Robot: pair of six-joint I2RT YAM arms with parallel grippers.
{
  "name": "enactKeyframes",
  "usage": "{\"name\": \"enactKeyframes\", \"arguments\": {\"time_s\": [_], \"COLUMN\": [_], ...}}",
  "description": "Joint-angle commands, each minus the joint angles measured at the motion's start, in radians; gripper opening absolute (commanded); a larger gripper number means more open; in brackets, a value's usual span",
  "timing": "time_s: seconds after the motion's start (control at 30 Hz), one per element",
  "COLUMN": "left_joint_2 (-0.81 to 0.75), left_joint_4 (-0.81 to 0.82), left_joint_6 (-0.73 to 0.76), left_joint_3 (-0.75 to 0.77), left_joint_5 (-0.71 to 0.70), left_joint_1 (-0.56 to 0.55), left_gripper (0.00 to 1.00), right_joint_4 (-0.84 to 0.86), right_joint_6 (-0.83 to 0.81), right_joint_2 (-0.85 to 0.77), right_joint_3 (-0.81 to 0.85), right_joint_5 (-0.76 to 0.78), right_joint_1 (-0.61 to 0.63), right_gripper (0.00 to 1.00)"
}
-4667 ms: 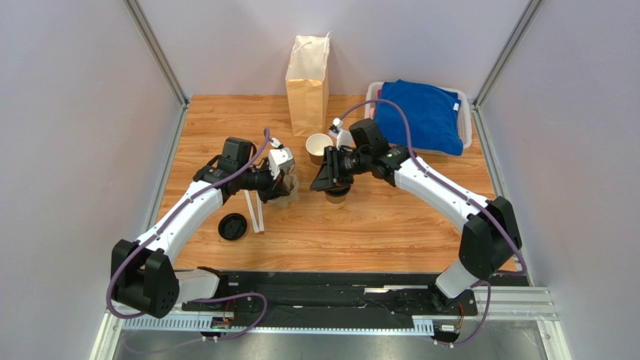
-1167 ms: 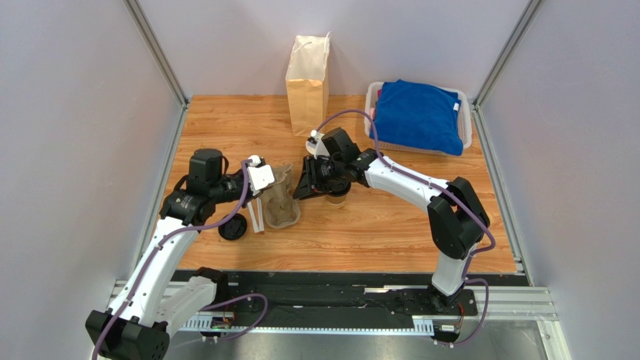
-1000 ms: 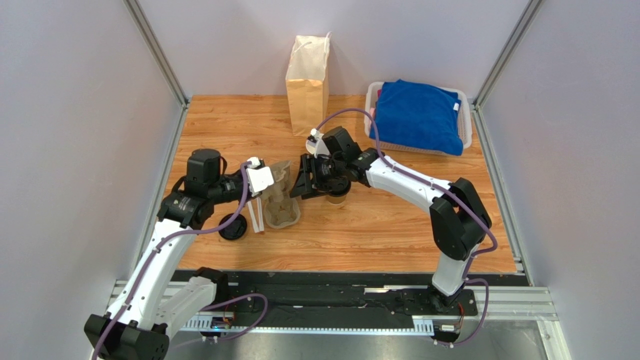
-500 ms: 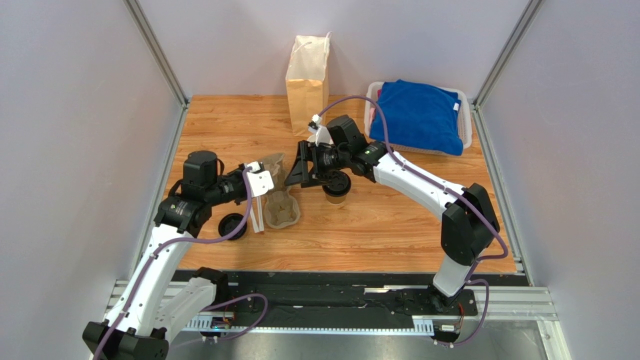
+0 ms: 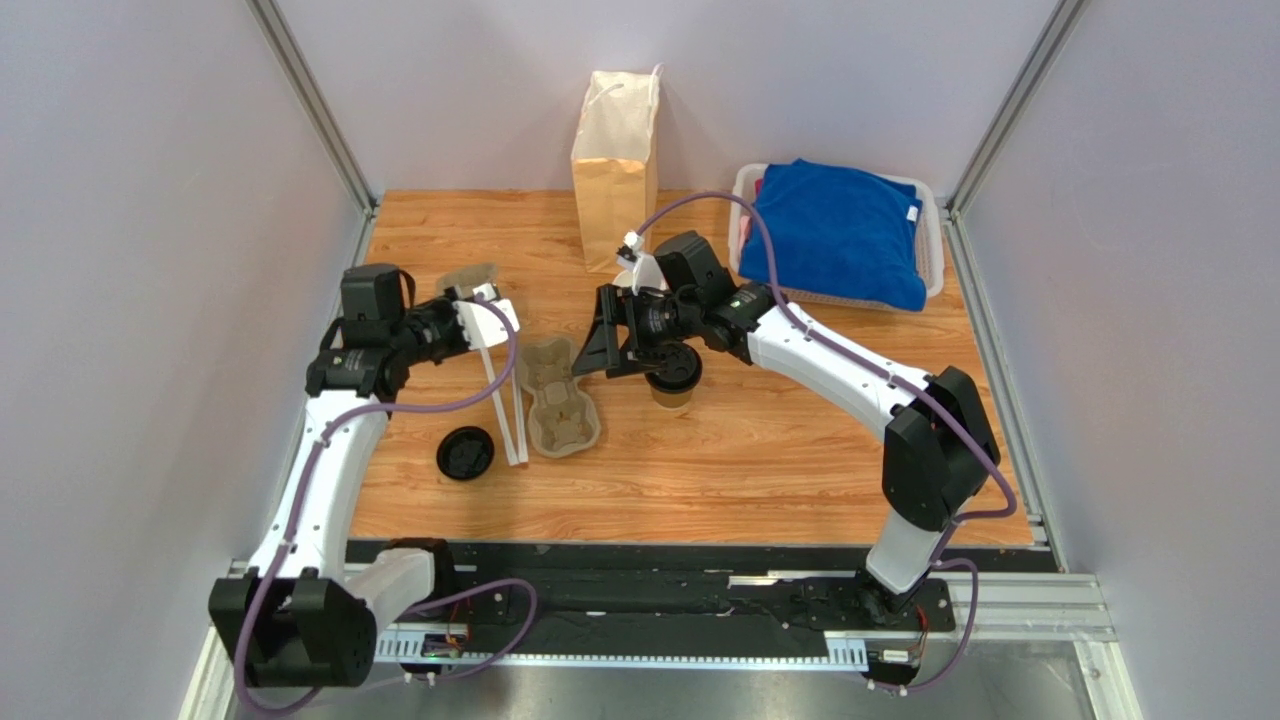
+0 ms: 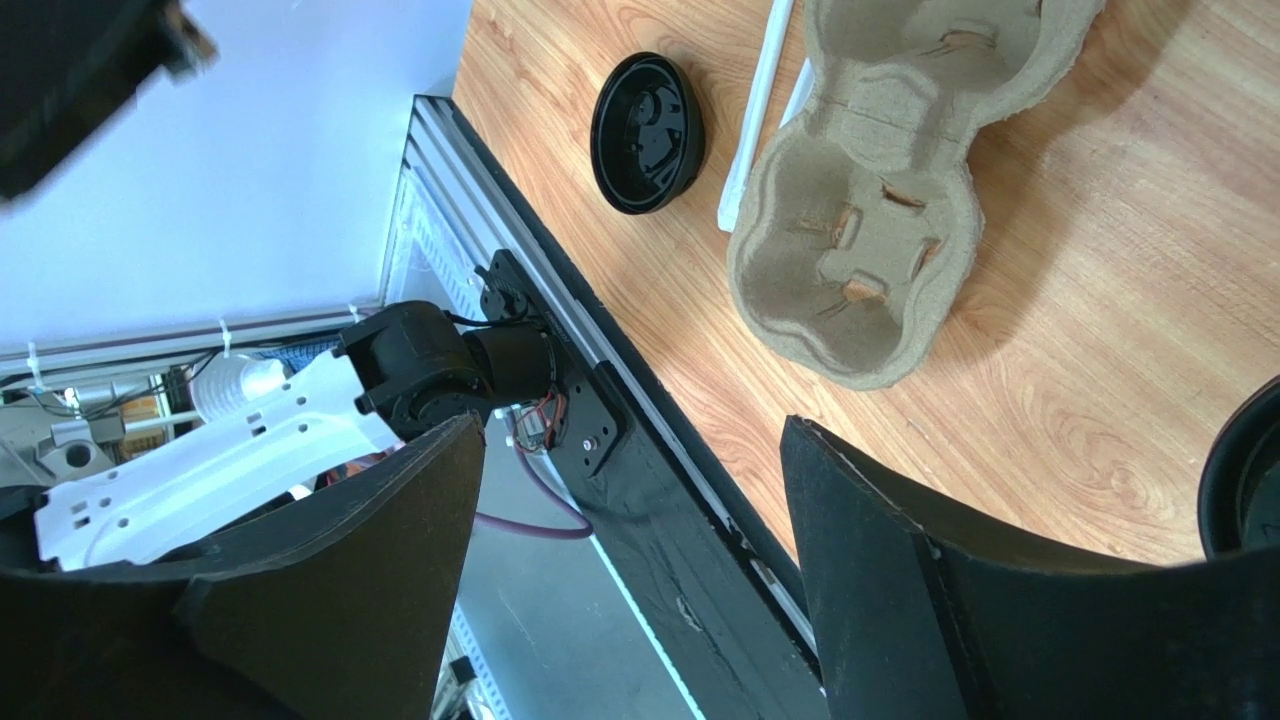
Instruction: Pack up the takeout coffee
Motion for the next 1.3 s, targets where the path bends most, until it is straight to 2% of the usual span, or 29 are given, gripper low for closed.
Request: {"name": "enactKeyframes", "arguments": {"time_s": [0.0,0.1,0.3,0.4,0.6,0.7,0.73,0.77,0.87,0.9,0.93,1.1,1.27], "left_joint_2": [0.115,0.212,0.399,0.435,0.409,0.398,0.4,0.397,0.369,0.357,0.343,0.216,0.092], "left_joint_4": [0.025,0.018,0.015,-0.018,-0.093,-0.125,-0.137,-0.151,-0.188,-0.212,-0.225,-0.22,-0.075], "left_joint_6": [0.218,0.389,0.56,0.61,0.68,0.64,0.625,0.611,0.511,0.488,0.461,0.185,-0.191], "left_joint_3": [0.07,0.081,0.095,0.067,-0.045,-0.06,-0.054,-0.047,-0.008,0.022,0.041,0.157,0.162], "left_joint_5": [0.126,0.143,0.132,0.121,0.075,0.026,0.015,0.002,0.021,0.034,0.053,0.237,0.362], "left_joint_1": [0.127,0.207,0.313,0.33,0.333,0.331,0.333,0.334,0.34,0.34,0.34,0.34,0.32], "left_gripper": [0.0,0.0,0.0,0.0,0.0,0.22,0.33,0.4,0.67,0.69,0.8,0.93,0.95], "right_joint_4": [0.001,-0.007,-0.019,-0.027,-0.102,-0.163,-0.178,-0.184,-0.2,-0.203,-0.208,-0.163,-0.112], "right_joint_6": [-0.024,-0.04,-0.08,-0.105,-0.198,-0.26,-0.271,-0.28,-0.294,-0.291,-0.294,-0.329,-0.309], "right_joint_2": [-0.044,-0.044,-0.041,-0.041,-0.041,-0.049,-0.052,-0.055,-0.055,-0.044,-0.036,0.036,0.184], "right_joint_3": [0.047,0.06,0.094,0.112,0.155,0.2,0.232,0.246,0.338,0.365,0.434,0.603,0.738], "right_joint_5": [-0.004,-0.001,-0.005,-0.01,-0.025,-0.016,-0.008,0.014,0.051,0.065,0.112,0.271,0.393], "right_joint_1": [-0.007,-0.007,-0.016,-0.027,-0.091,-0.148,-0.166,-0.201,-0.285,-0.304,-0.319,-0.367,-0.363], "right_gripper": [0.77,0.78,0.79,0.8,0.8,0.82,0.82,0.82,0.83,0.84,0.85,0.85,0.84]}}
